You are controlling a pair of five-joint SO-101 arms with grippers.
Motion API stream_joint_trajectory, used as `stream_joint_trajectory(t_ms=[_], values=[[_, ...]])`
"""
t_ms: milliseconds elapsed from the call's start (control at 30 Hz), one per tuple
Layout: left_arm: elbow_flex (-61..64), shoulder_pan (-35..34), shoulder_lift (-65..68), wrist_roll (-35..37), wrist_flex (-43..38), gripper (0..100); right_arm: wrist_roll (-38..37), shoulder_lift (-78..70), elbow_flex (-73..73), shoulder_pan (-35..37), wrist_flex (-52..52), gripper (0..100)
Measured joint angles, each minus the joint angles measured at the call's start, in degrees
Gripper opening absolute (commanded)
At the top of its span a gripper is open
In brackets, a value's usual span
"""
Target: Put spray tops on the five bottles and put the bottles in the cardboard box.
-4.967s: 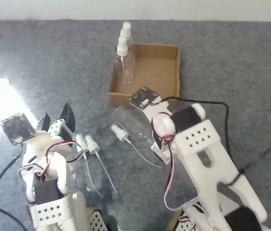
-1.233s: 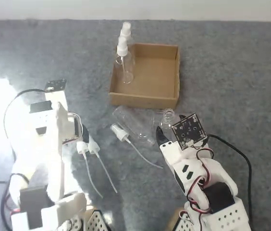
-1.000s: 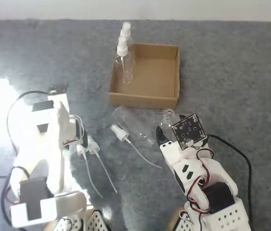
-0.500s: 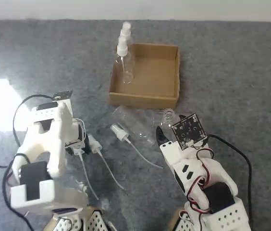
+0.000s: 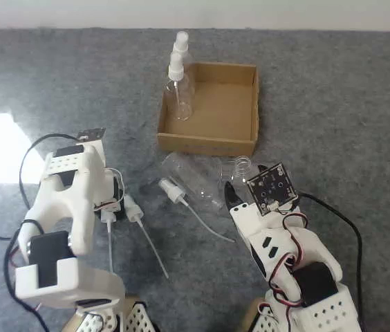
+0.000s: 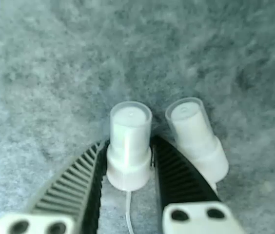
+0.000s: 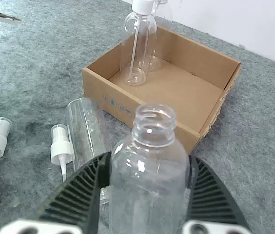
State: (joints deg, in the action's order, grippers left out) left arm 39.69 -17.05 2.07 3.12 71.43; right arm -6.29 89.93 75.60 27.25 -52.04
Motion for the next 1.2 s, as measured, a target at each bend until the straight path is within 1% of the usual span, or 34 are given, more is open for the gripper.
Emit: stream_joint_trajectory(t_ms=[133, 367, 500, 1067, 1200], values=[[0.0, -0.1, -2.3, 0.0, 0.0, 5, 0.0, 0.0, 0.0, 0.0, 0.0, 13.9], [0.0, -0.1, -13.5, 0.1, 0.0, 5, 0.0, 0.0, 0.0, 0.0, 0.0, 13.8], [0.0, -0.1, -17.0, 2.4, 0.0, 5, 0.0, 0.0, 0.0, 0.0, 0.0, 13.8], [0.0, -0.1, -18.4, 2.9, 0.0, 5, 0.0, 0.0, 1.2, 0.0, 0.0, 13.6], [0.0, -0.1, -18.4, 4.7, 0.0, 5, 0.0, 0.2, 1.4, -0.1, 0.0, 13.8]])
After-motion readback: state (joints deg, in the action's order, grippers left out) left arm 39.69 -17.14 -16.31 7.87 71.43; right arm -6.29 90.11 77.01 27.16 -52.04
